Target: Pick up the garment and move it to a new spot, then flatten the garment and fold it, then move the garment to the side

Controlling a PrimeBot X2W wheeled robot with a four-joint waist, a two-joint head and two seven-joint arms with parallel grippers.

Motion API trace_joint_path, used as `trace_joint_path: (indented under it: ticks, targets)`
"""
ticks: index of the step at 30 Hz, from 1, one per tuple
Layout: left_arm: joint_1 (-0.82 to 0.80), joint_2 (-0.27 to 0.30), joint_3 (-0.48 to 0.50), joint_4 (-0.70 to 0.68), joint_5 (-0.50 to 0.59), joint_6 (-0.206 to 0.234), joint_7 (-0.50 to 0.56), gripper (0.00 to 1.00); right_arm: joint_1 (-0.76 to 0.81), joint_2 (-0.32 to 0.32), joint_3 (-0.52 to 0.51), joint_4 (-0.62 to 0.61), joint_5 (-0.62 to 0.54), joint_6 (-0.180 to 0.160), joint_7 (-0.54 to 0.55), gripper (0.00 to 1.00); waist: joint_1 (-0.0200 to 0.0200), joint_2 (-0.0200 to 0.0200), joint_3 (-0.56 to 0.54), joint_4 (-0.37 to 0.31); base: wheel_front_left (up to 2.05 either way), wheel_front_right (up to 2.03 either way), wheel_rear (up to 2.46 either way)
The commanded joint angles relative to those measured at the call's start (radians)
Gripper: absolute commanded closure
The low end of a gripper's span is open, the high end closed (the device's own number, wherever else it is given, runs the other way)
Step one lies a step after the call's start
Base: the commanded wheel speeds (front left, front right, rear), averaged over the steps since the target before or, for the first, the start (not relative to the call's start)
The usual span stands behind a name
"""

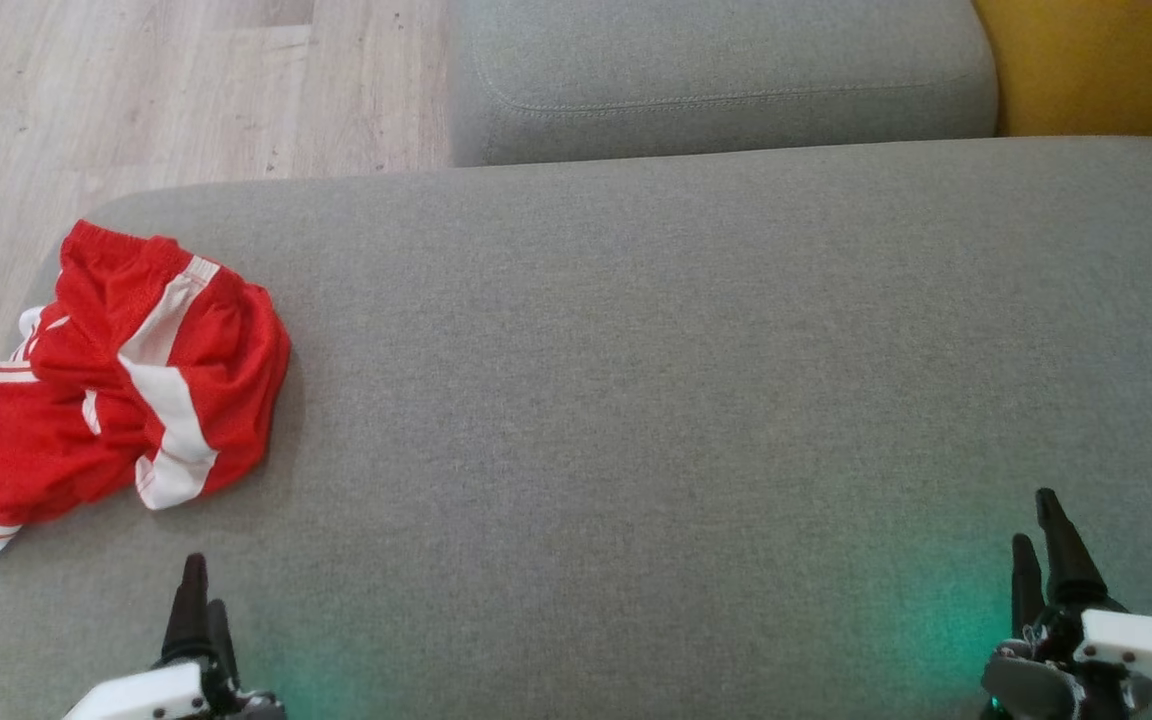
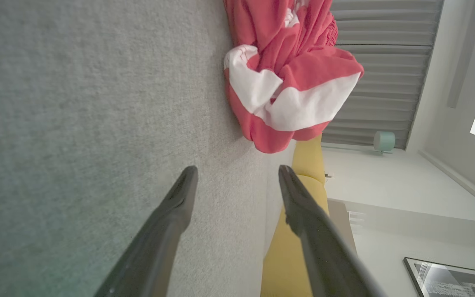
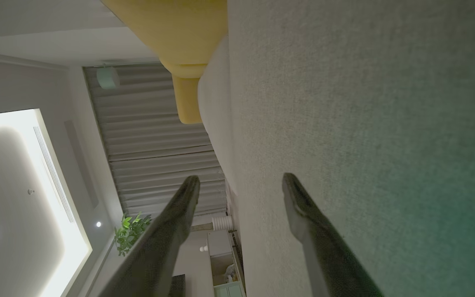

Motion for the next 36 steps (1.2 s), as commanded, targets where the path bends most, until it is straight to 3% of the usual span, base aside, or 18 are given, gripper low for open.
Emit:
trace_joint_path:
  ticks: [1,15,36]
  targets:
    - [-0.051,0.003,-0.012,-0.033,0.016,0.000,-0.013,0.00,-0.048,-0.012,0.012,-0.041,-0.012,0.000,-0.014,0.00,0.0000,0.0000,0.001,0.000,0.00,0.00,0.00]
    - [-0.057,0.003,-0.018,-0.068,0.178,0.003,-0.050,0.00,-0.052,-0.013,0.038,-0.053,-0.194,0.000,-0.052,0.00,0.0000,0.0000,0.002,0.000,0.00,0.00,0.00]
    - [-0.059,0.004,-0.093,-0.122,0.491,0.074,-0.113,0.00,-0.050,-0.008,0.067,-0.076,-0.512,0.000,-0.113,0.00,0.0000,0.0000,0.001,-0.009,0.00,0.00,0.00]
